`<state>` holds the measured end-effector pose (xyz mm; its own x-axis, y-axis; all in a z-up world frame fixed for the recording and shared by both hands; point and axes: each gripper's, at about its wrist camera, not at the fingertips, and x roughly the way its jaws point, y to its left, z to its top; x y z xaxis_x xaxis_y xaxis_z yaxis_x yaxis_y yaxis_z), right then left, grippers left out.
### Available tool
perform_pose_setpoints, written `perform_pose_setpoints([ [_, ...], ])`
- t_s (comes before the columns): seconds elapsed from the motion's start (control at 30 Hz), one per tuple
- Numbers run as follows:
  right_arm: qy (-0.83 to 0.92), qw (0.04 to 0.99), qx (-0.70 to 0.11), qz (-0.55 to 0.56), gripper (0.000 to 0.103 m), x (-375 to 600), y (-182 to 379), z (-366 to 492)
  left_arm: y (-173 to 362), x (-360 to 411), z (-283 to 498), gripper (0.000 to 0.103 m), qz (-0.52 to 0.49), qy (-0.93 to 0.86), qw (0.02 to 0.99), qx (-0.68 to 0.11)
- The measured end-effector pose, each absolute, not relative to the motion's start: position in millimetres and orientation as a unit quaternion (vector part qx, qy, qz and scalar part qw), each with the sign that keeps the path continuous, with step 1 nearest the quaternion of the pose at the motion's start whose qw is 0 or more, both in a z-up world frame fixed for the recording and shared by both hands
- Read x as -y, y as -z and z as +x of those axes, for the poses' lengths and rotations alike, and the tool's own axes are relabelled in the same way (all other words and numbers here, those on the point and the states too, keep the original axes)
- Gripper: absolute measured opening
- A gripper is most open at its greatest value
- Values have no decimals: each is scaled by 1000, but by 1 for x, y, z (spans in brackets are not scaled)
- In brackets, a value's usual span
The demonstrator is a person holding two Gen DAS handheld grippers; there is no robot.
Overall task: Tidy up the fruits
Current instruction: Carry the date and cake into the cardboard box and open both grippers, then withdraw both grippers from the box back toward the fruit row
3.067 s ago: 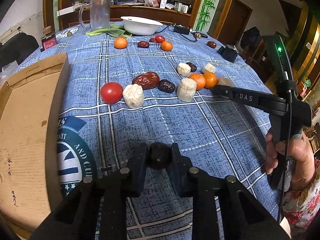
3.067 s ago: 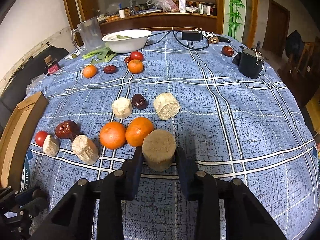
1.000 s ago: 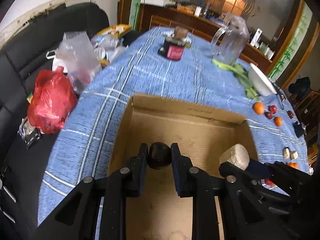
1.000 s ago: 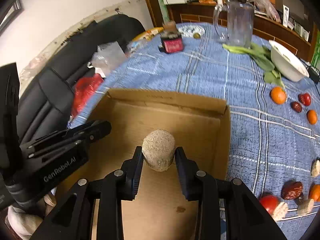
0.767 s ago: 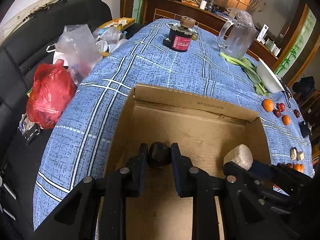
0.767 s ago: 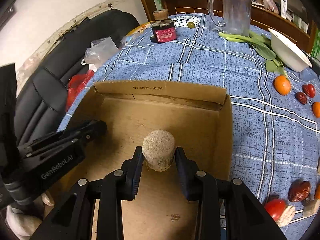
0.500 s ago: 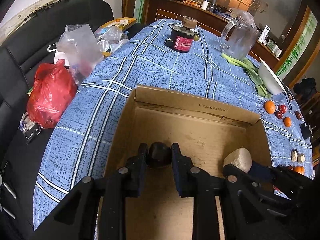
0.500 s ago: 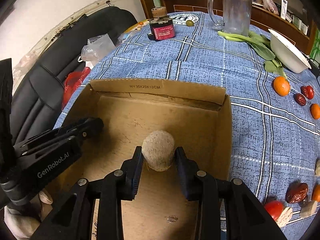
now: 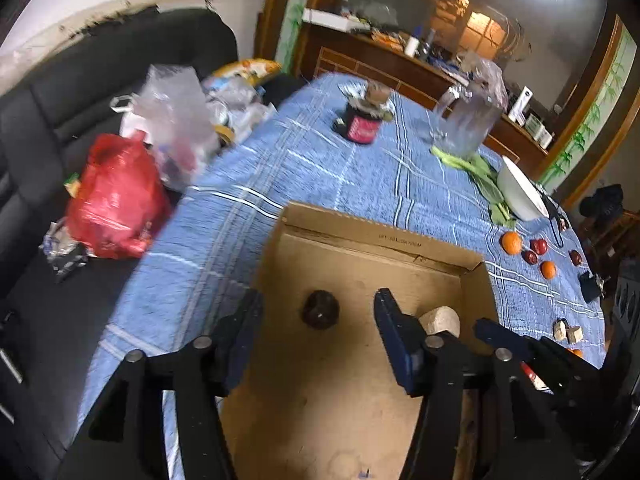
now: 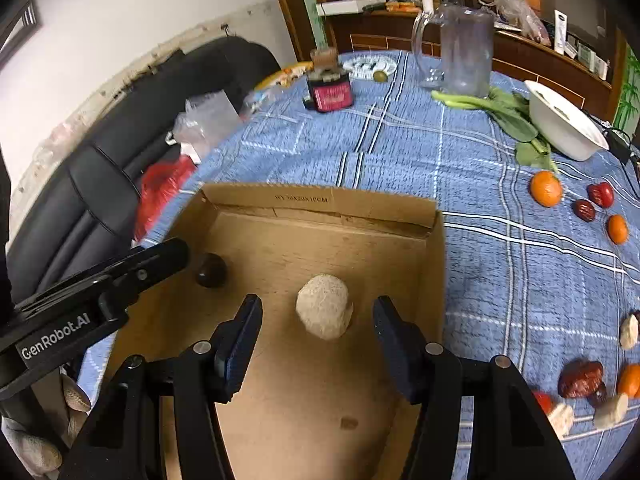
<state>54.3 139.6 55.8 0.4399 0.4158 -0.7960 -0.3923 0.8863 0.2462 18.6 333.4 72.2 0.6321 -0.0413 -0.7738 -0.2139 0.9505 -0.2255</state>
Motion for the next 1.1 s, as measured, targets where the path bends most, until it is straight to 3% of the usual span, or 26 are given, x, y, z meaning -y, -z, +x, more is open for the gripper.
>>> perform_pose_setpoints([
  [0.37,-228,873,-428,47,62,-83,-87,2,-113,-281,-62,82,-96,-70,922,-368],
  [1.03,-150,926,-338,78,65,44,-123,-100,-154,-178,-153,82,-50,-27,954,-295],
  [1.1,-143,928,-331,89,70,57,-126,-105,-157,-172,-158,82,-43,-29,956,-290],
])
